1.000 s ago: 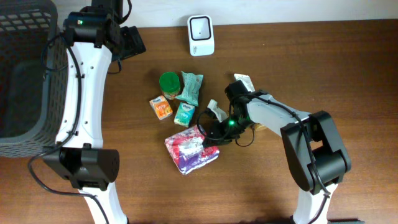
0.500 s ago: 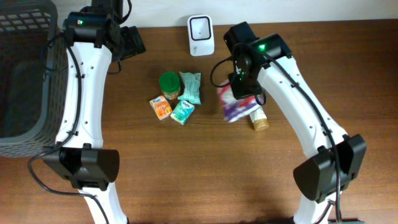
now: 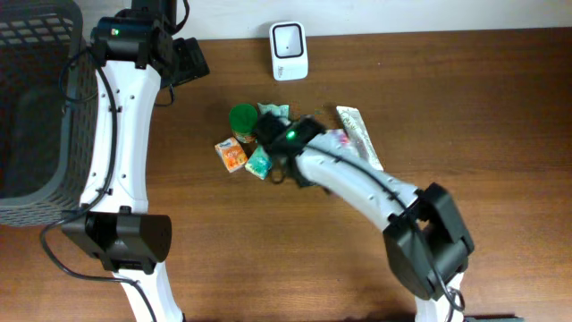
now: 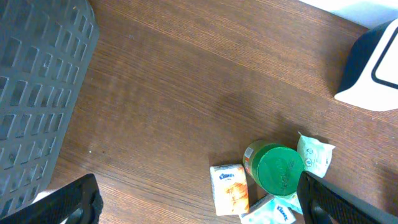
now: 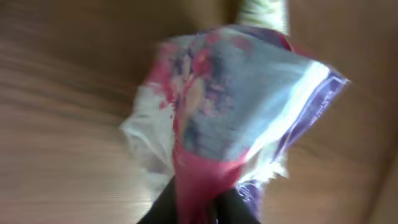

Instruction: Scan the item barcode

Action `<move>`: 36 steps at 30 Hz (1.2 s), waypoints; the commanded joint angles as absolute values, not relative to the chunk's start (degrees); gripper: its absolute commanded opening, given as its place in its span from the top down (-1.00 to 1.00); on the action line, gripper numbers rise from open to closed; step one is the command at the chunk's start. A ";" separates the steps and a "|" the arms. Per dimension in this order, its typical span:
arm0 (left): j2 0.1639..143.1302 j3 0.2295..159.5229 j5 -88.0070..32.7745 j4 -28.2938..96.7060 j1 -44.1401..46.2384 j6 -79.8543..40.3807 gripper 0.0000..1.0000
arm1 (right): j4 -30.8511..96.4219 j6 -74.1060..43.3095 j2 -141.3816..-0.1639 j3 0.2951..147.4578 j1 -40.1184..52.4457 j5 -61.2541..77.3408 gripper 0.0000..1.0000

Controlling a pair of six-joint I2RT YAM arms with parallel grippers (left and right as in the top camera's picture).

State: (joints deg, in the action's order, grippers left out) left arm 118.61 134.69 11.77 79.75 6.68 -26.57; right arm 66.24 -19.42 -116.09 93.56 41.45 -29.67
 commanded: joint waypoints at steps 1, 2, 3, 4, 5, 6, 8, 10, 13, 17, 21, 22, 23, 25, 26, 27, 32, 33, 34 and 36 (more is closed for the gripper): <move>118.98 134.61 11.77 79.81 6.70 -26.00 -0.98 | 64.79 -20.45 -115.77 95.24 44.75 -16.97 0.36; 118.98 134.61 11.77 79.81 6.70 -26.00 -0.98 | 65.14 -20.45 -115.77 97.19 44.71 -13.15 0.22; 118.98 134.61 11.77 79.81 6.70 -26.00 -0.98 | 66.08 -20.45 -115.77 99.46 44.27 -10.17 0.16; 118.98 134.61 11.77 79.83 6.70 -26.00 -0.98 | 67.35 -20.45 -115.77 101.86 43.64 -7.38 0.15; 118.98 134.61 11.77 79.81 6.70 -26.00 -0.98 | 69.01 -20.43 -115.77 104.79 42.78 -4.29 0.03; 118.98 134.61 11.77 79.83 6.70 -26.00 -0.98 | 70.41 -20.43 -115.77 106.74 42.11 -2.68 -0.13; 118.98 134.61 11.77 79.81 6.70 -26.00 -0.98 | 77.45 -19.75 -115.77 114.50 38.00 -1.50 -0.24; 118.98 134.61 11.77 79.81 6.70 -26.00 -0.98 | 80.36 -16.58 -115.77 117.97 33.71 -1.41 -0.32; 118.98 134.61 11.77 79.81 6.70 -26.00 -0.98 | 80.58 -6.52 -115.94 117.95 26.37 5.23 -0.31; 118.98 134.61 11.77 79.83 6.70 -26.00 -0.98 | 80.58 9.87 -118.67 114.52 15.18 28.32 -0.30; 118.98 134.61 11.77 79.81 6.70 -26.00 -0.98 | 79.61 17.85 -121.56 109.73 10.17 42.83 -0.31; 118.98 134.61 11.77 79.81 6.70 -26.00 -0.98 | 78.72 17.80 -122.34 108.29 9.61 42.92 -0.31; 118.98 134.61 11.77 79.81 6.70 -26.00 -0.99 | 77.47 17.85 -122.93 106.72 9.30 42.89 -0.31; 118.98 134.61 11.77 79.81 6.70 -26.00 -0.98 | 74.65 17.78 -123.39 103.24 9.26 43.05 -0.33; 118.98 134.61 11.77 79.81 6.70 -26.00 -0.98 | 73.14 17.78 -123.39 101.30 9.26 43.29 -0.33; 118.98 134.61 11.77 79.81 6.70 -26.00 -0.98 | 71.92 17.78 -123.39 99.33 9.30 43.55 -0.32; 118.98 134.61 11.77 79.81 6.70 -26.00 -0.98 | 63.55 17.08 -123.39 90.83 9.30 43.42 -0.34; 118.98 134.61 11.77 79.83 6.70 -26.00 -0.98 | 61.19 17.08 -123.39 88.55 9.30 43.55 -0.34; 118.98 134.61 11.77 79.83 6.70 -26.00 -0.98 | 59.51 16.88 -123.42 87.09 9.30 44.25 -0.35; 118.98 134.61 11.77 79.81 6.70 -26.00 -0.98 | 56.31 16.86 -123.50 84.64 9.30 46.39 -0.36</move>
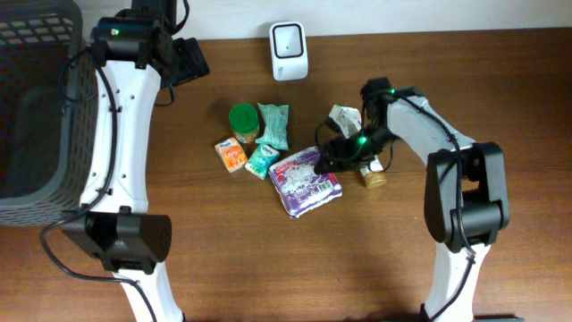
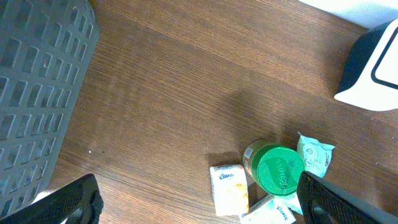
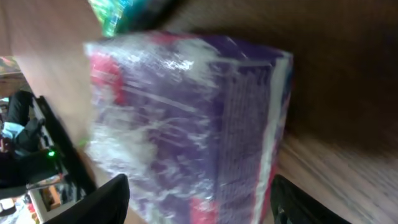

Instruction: Scan the item barcode

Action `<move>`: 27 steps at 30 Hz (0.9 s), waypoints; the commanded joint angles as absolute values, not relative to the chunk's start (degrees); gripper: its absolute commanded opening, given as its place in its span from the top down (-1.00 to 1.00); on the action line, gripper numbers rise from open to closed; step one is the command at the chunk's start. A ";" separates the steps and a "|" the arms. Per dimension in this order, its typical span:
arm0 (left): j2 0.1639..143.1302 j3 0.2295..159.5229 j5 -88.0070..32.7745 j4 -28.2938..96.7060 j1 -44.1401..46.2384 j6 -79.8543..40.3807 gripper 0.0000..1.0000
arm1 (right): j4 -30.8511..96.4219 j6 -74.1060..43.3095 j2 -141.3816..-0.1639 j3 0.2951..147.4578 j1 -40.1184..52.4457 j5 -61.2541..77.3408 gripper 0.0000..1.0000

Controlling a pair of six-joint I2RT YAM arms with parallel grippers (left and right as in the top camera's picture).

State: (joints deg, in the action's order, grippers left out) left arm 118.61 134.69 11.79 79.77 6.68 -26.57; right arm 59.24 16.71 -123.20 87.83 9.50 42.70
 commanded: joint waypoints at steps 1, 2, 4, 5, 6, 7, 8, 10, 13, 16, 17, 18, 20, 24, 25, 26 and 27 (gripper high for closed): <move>118.98 134.61 11.77 79.81 6.70 -26.00 -0.98 | 54.48 16.86 -123.50 83.42 9.30 48.03 -0.37; 118.98 134.61 11.77 79.81 6.70 -26.00 -0.98 | 52.97 16.86 -123.50 82.50 9.30 49.80 -0.41; 118.98 134.61 11.77 79.81 6.70 -26.00 -0.98 | 51.35 16.86 -123.50 81.54 9.37 52.75 -0.33; 118.98 134.61 11.77 79.81 6.70 -26.00 -0.98 | 51.11 16.88 -123.50 81.52 9.43 53.45 -0.03; 118.98 134.61 11.77 79.83 6.70 -26.00 -0.98 | 50.94 16.88 -123.50 81.54 9.47 54.76 0.17; 118.98 134.61 11.77 79.83 6.70 -26.00 -0.98 | 50.94 16.88 -123.50 81.56 9.45 56.62 0.34; 118.98 134.61 11.77 79.83 6.70 -26.00 -0.98 | 50.94 16.88 -123.50 81.60 9.39 58.57 0.69; 118.98 134.61 11.77 79.83 6.70 -26.00 -0.98 | 50.98 16.51 -123.48 81.89 9.28 61.52 0.92; 118.98 134.61 11.77 79.83 6.70 -26.00 -0.98 | 52.42 12.75 -123.24 83.96 9.30 60.84 0.92; 118.98 134.61 11.77 79.83 6.70 -26.00 -0.98 | 55.81 7.97 -121.49 86.83 9.30 55.59 0.92; 118.98 134.61 11.77 79.81 6.70 -26.00 -0.98 | 56.38 3.53 -120.64 87.50 9.43 48.77 0.92; 118.98 134.61 11.77 79.81 6.70 -26.00 -0.98 | 56.42 -1.58 -119.61 87.61 9.80 40.18 0.92; 118.98 134.61 11.77 79.81 6.70 -26.00 -0.98 | 57.28 -11.05 -119.28 87.59 10.68 27.22 0.92; 118.98 134.61 11.77 79.83 6.70 -26.00 -0.99 | 59.92 -17.32 -119.31 87.46 12.58 21.61 -0.27; 118.98 134.61 11.77 79.81 6.70 -26.00 -0.98 | 59.61 -16.49 -119.31 87.46 12.80 22.28 -0.45; 118.98 134.61 11.77 79.81 6.70 -26.00 -0.98 | 59.27 -16.45 -119.31 87.46 12.82 22.35 -0.50; 118.98 134.61 11.77 79.81 6.70 -26.00 -0.98 | 58.94 -16.34 -119.31 87.48 12.62 22.59 -0.50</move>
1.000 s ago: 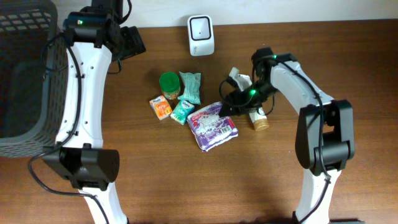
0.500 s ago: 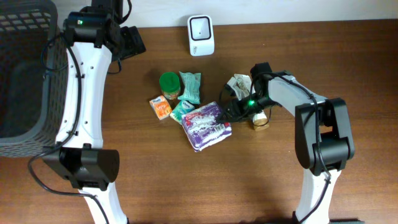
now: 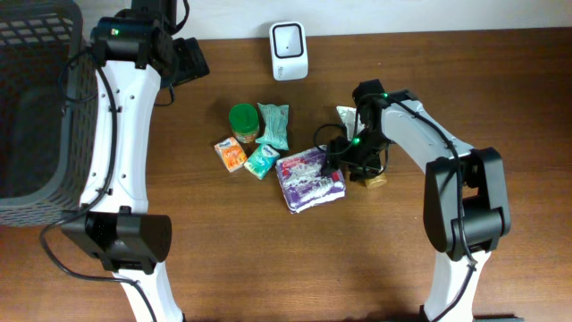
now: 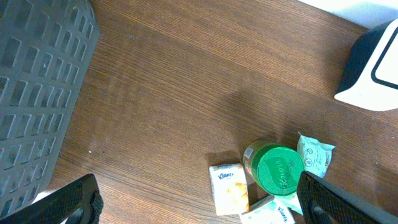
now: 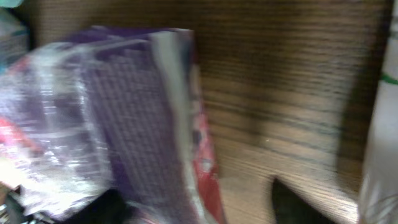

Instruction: Scan the item barcode

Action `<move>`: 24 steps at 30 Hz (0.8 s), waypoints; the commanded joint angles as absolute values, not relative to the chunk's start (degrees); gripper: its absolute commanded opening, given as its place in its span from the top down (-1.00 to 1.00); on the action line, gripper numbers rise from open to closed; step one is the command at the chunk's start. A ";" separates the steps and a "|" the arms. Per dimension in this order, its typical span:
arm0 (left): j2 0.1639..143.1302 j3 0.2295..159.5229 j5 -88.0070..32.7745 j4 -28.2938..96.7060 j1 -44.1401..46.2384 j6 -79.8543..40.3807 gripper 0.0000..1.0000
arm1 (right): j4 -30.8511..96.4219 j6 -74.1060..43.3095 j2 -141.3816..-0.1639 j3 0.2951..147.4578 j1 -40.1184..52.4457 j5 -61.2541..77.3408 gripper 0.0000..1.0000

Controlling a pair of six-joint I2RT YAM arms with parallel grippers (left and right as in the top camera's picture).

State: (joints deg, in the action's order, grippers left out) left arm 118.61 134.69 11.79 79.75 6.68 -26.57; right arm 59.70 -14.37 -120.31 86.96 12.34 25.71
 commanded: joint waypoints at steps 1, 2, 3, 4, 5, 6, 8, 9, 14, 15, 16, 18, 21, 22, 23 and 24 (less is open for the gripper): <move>118.98 134.61 11.77 79.81 6.70 -26.00 -0.98 | 58.87 -13.76 -119.31 87.77 11.88 23.99 -0.49; 118.98 134.61 11.77 79.81 6.70 -26.00 -0.99 | 58.78 -11.53 -119.31 88.14 11.35 25.78 -0.46; 118.98 134.61 11.77 79.81 6.70 -26.00 -0.99 | 59.02 -9.54 -119.28 88.79 10.70 27.64 -0.44; 118.98 134.61 11.77 79.83 6.70 -26.00 -0.98 | 59.64 -7.99 -119.28 89.65 10.09 29.52 -0.43; 118.98 134.61 11.77 79.81 6.70 -26.00 -0.98 | 60.51 -5.58 -119.31 90.78 9.47 32.08 -0.41; 118.98 134.61 11.77 79.83 6.70 -26.00 -0.98 | 61.67 -3.75 -119.28 92.16 8.82 34.11 -0.36; 118.98 134.61 11.77 79.81 6.70 -26.00 -0.98 | 64.90 -1.69 -119.28 95.31 7.88 36.51 -0.30; 118.98 134.61 11.77 79.83 6.70 -26.00 -0.98 | 66.15 -0.03 -119.28 96.49 7.84 37.58 -0.31; 118.98 134.61 11.77 79.81 6.70 -26.00 -0.98 | 62.02 5.10 -119.52 97.62 7.86 39.05 -0.52; 118.98 134.61 11.77 79.83 6.70 -26.00 -0.98 | 61.45 7.29 -119.74 97.62 7.92 39.38 -0.61; 118.98 134.61 11.77 79.81 6.70 -26.00 -0.98 | 61.12 8.32 -120.16 97.60 7.92 39.48 -0.62; 118.98 134.61 11.77 79.81 6.70 -26.00 -0.98 | 60.55 10.46 -121.64 97.56 7.90 39.48 -0.62; 118.98 134.61 11.77 79.83 6.70 -26.00 -0.98 | 60.03 10.72 -125.99 97.54 7.90 40.75 -0.62; 118.98 134.61 11.77 79.83 6.70 -26.00 -0.98 | 59.96 10.72 -127.52 97.54 7.90 42.28 -0.61; 118.98 134.61 11.77 79.83 6.70 -26.00 -0.98 | 59.99 10.70 -129.60 97.54 7.90 43.72 -0.61; 118.98 134.61 11.77 79.81 6.70 -26.00 -0.98 | 60.07 10.72 -130.80 97.54 7.90 44.34 -0.61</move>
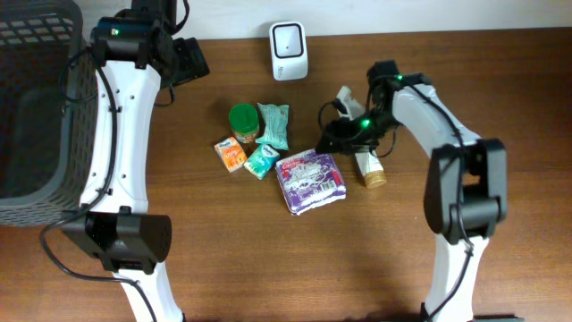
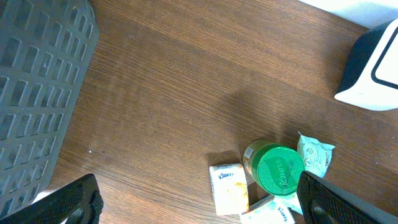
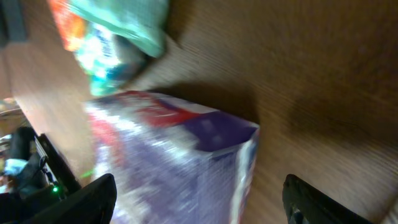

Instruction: Scan the item barcode

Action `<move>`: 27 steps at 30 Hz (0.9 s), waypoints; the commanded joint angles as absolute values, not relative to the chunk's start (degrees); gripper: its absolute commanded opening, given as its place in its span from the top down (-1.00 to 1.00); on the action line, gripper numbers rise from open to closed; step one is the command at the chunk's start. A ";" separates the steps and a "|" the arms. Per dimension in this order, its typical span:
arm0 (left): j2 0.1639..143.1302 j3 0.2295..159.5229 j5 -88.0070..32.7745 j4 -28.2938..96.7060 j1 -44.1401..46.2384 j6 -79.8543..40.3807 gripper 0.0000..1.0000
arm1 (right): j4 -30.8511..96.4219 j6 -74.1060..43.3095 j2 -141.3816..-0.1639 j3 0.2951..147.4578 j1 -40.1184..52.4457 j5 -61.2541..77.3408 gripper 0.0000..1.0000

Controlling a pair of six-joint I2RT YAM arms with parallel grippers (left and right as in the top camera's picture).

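A purple and pink plastic-wrapped package (image 1: 311, 179) lies flat on the table, below the cluster of small items. My right gripper (image 1: 336, 136) hovers open just past its upper right corner, apart from it. In the right wrist view the package (image 3: 168, 149) is blurred and fills the space ahead of the open right gripper (image 3: 202, 202). The white barcode scanner (image 1: 289, 51) stands at the table's far edge and shows at the right edge of the left wrist view too, as the scanner (image 2: 373, 62). Far left at the back, my left gripper (image 1: 192, 61) is open and empty; it appears as the left gripper (image 2: 202, 205).
A green-lidded can (image 1: 242, 120), a teal pouch (image 1: 273, 125), an orange tissue pack (image 1: 231, 155) and a green tissue pack (image 1: 260, 161) sit left of the package. A small bottle (image 1: 368, 170) and a white packet (image 1: 344, 97) lie by the right arm. A dark basket (image 1: 36, 107) stands at the left.
My right gripper has moved from the package's right edge to a spot above its upper right corner. The package lies where it was. The left arm has not moved.
At first my right gripper was shut on the package over the pile of items. Then the package lay on the table with the gripper open at its right side. The gripper then stood low by its right edge, and is now further back.
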State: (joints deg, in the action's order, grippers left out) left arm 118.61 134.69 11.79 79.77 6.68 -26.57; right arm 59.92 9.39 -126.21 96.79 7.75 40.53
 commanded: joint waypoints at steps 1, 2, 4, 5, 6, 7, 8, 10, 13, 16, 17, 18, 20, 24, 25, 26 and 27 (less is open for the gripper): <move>118.98 134.61 11.77 79.83 6.70 -26.00 -0.99 | 60.34 10.70 -132.22 97.51 7.90 44.69 -0.58; 118.98 134.61 11.77 79.83 6.70 -26.00 -0.98 | 60.64 10.72 -132.68 97.49 7.92 44.86 -0.52; 118.98 134.61 11.77 79.81 6.70 -26.00 -0.98 | 60.93 10.72 -133.23 97.49 7.99 45.32 -0.35; 118.98 134.61 11.77 79.83 6.70 -26.00 -0.98 | 60.88 10.72 -133.23 97.45 8.10 45.98 -0.30; 118.98 134.61 11.77 79.81 6.70 -26.00 -0.98 | 60.86 10.70 -133.23 97.45 8.29 46.41 -0.04; 118.98 134.61 11.77 79.83 6.70 -26.00 -0.99 | 60.88 10.70 -133.23 97.45 8.45 47.05 0.23; 118.98 134.61 11.77 79.81 6.70 -26.00 -0.98 | 61.28 10.70 -133.23 97.45 8.86 49.06 0.63; 118.98 134.61 11.77 79.83 6.70 -26.00 -0.98 | 61.30 10.68 -133.12 97.47 9.06 51.86 0.92; 118.98 134.61 11.77 79.81 6.70 -26.00 -0.98 | 61.93 10.46 -132.57 99.20 8.38 57.10 0.92; 118.98 134.61 11.77 79.81 6.70 -26.00 -0.98 | 66.19 10.48 -130.61 104.62 6.68 57.23 0.92; 118.98 134.61 11.77 79.83 6.70 -26.00 -0.98 | 68.12 10.48 -129.71 107.77 5.89 57.21 0.92; 118.98 134.61 11.77 79.83 6.70 -26.00 -0.98 | 69.38 10.48 -128.88 110.93 5.17 57.21 0.92; 118.98 134.61 11.77 79.83 6.70 -26.00 -0.98 | 70.13 10.09 -127.83 115.11 4.34 57.17 0.92; 118.98 134.61 11.77 79.81 6.70 -26.00 -0.98 | 65.84 1.67 -127.09 127.28 3.07 56.38 0.92; 118.98 134.61 11.77 79.81 6.70 -26.00 -0.98 | 63.64 -1.17 -127.09 128.64 3.11 56.36 0.92; 118.98 134.61 11.77 79.83 6.74 -26.00 -0.98 | 61.08 -4.45 -127.09 129.71 3.16 56.36 0.92; 118.98 134.61 11.77 79.81 6.74 -26.00 -0.98 | 57.21 -9.30 -127.09 130.26 3.25 56.38 0.92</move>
